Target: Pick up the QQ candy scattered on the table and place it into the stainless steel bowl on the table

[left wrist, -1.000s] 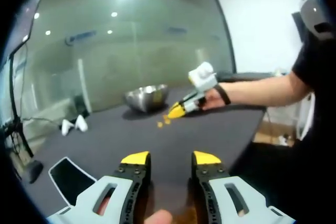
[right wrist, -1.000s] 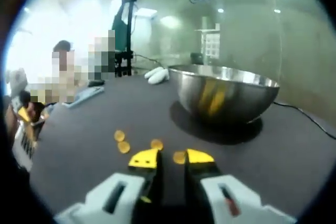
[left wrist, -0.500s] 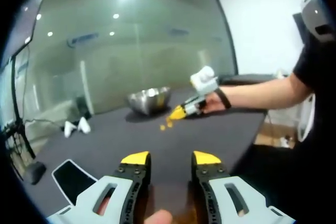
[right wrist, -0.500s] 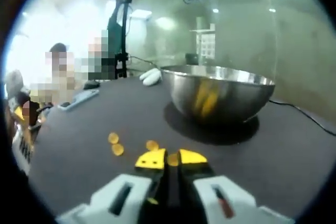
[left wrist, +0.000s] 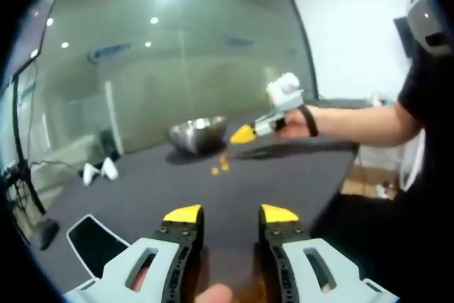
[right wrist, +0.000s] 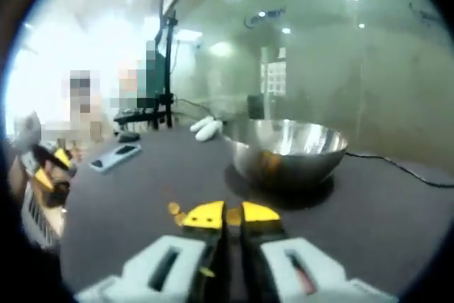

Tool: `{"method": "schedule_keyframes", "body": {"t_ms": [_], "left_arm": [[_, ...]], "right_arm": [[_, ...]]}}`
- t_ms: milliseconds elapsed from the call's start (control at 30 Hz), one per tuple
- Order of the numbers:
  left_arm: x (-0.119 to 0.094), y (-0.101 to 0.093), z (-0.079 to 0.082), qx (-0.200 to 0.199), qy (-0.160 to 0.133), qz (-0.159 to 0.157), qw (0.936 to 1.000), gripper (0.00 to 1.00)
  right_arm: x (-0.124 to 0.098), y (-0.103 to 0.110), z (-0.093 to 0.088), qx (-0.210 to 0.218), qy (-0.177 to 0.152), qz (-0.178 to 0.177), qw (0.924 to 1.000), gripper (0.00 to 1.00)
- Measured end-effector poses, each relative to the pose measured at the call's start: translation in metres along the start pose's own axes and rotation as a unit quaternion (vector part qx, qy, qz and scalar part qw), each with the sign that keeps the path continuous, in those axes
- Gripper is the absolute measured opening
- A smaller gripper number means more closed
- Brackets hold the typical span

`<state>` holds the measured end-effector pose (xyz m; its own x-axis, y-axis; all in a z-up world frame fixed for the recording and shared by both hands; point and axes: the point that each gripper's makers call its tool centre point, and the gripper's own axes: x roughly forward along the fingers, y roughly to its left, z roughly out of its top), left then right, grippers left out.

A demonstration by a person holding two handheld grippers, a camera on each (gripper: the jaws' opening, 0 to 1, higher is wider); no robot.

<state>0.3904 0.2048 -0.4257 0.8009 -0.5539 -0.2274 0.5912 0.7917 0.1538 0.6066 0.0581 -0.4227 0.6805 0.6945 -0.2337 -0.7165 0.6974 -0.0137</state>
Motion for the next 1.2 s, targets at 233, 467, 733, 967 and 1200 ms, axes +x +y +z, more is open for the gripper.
{"method": "schedule_keyframes", "body": {"t_ms": [233,467,733,967,1200], "left_arm": [[0.001,0.002,0.0,0.002,0.002,0.002,1.0,0.33],[0.002,-0.001,-0.001,0.003,0.004,-0.001,1.0,0.33],[0.005,-0.003,0.003,0.009,0.006,-0.005,0.9999,0.33],[0.004,-0.002,0.007,0.014,0.007,-0.006,0.9999,0.33],[0.002,-0.002,0.006,0.015,0.011,-0.006,0.9998,0.33]], "right_arm": [[-0.012,-0.001,0.037,0.009,-0.048,-0.016,0.9987,0.09],[-0.005,-0.023,0.076,-0.038,-0.08,-0.066,0.9939,0.09],[0.035,-0.036,0.088,-0.064,-0.064,-0.068,0.9936,0.09],[0.061,-0.057,0.1,-0.04,-0.066,-0.078,0.994,0.09],[0.068,-0.065,0.094,-0.02,-0.066,-0.08,0.9944,0.09]]}}
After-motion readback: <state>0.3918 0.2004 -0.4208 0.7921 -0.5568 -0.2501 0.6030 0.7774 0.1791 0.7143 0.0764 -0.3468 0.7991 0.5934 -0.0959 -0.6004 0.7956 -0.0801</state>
